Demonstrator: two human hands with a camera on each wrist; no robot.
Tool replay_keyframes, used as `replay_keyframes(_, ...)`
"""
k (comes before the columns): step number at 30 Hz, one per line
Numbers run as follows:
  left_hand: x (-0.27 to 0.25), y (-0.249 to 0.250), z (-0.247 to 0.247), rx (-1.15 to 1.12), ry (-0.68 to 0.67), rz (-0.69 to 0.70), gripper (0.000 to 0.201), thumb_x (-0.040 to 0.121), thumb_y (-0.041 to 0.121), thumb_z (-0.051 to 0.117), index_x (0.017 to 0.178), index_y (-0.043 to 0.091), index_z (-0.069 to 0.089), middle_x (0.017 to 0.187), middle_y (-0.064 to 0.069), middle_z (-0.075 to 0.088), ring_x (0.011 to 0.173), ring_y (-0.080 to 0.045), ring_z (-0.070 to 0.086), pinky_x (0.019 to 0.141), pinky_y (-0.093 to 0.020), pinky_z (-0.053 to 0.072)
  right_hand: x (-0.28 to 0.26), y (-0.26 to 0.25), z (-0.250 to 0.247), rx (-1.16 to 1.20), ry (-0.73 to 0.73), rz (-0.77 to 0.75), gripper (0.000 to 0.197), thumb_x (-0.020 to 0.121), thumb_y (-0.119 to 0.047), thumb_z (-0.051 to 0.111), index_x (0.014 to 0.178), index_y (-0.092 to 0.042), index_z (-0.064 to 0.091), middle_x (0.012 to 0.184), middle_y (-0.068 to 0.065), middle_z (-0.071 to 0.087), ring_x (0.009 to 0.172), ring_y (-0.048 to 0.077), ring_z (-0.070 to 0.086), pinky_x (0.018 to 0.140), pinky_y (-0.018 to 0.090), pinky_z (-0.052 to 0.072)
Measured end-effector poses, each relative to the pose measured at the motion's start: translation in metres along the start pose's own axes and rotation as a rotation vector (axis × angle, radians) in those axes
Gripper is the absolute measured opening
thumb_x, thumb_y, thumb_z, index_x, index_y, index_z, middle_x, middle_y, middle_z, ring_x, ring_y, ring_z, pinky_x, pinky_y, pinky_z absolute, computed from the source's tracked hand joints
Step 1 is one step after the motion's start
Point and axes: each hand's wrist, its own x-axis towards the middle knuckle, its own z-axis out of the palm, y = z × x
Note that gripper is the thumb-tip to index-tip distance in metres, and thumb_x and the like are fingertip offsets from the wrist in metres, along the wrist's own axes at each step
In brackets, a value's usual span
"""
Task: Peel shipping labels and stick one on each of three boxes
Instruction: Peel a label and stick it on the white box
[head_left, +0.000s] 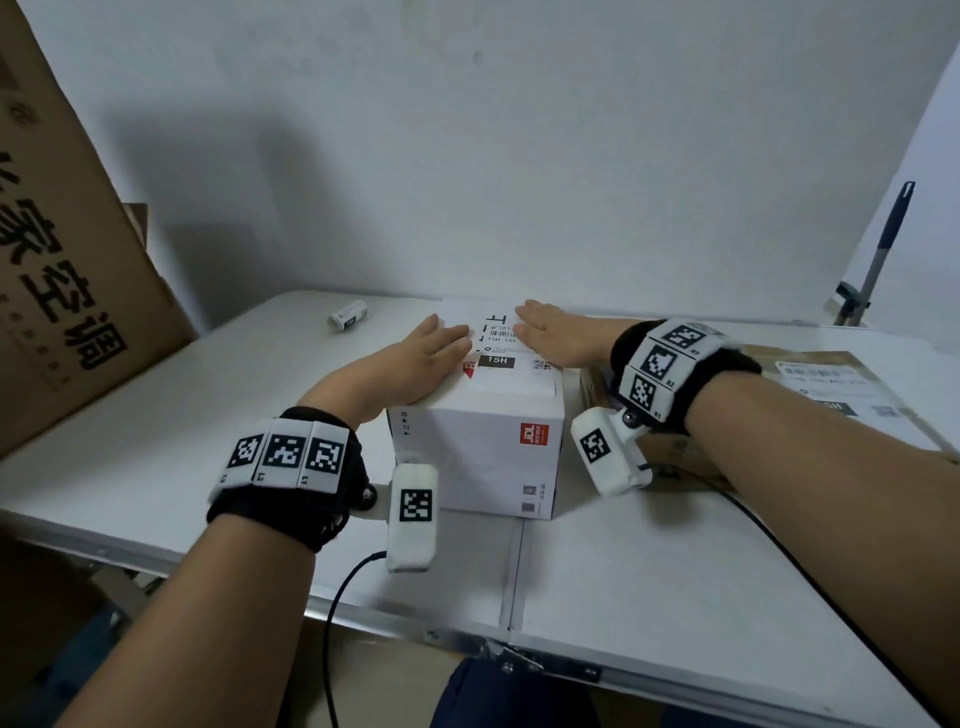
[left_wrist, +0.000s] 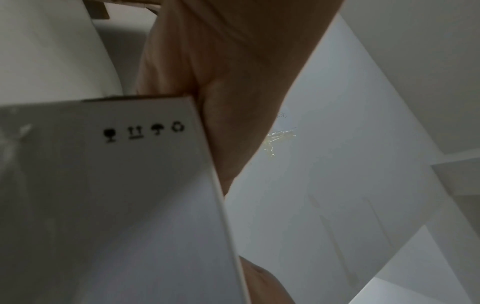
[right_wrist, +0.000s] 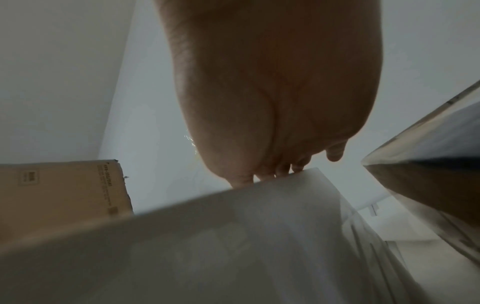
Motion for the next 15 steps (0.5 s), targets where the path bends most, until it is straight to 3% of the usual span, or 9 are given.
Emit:
replay_keyframes(3,0.004,-0.002,0.003,0.029,-0.015,0.0,0.05,0.103,0.041,0.025,0.152,0.031,0.019,0.162,0.005,-0.002,0.149,-0.011,0.0,0.116,-0.027,0.005,0.007,0.0,0.007,-0.054,-0.005,0.014,0.054,0.105,-0.028,0.015,0.153,-0.006,0.0,0.162,0.011,-0.008,0.149,0.029,-0.011,0.121,0.044,0.0)
replay_keyframes(6,0.006,-0.002,0.006,0.028,0.014,-0.001,0.05,0.103,0.04,0.026,0.152,0.03,0.02,0.162,0.002,-0.001,0.149,-0.012,0.006,0.115,-0.025,0.007,0.009,0.002,0.012,-0.081,0.015,0.001,0.055,0.105,-0.031,0.015,0.154,-0.011,0.0,0.162,0.006,-0.01,0.149,0.025,-0.012,0.12,0.051,0.004)
replay_keyframes(15,0.012,-0.007,0.009,0.038,0.041,0.011,0.047,0.105,0.03,0.027,0.151,0.022,0.024,0.16,0.0,0.011,0.148,-0.012,0.006,0.113,-0.021,0.006,-0.017,-0.004,0.025,-0.092,0.044,-0.05,0.057,0.103,-0.038,0.014,0.154,-0.016,0.0,0.162,-0.001,-0.01,0.15,0.018,-0.011,0.121,0.049,0.002)
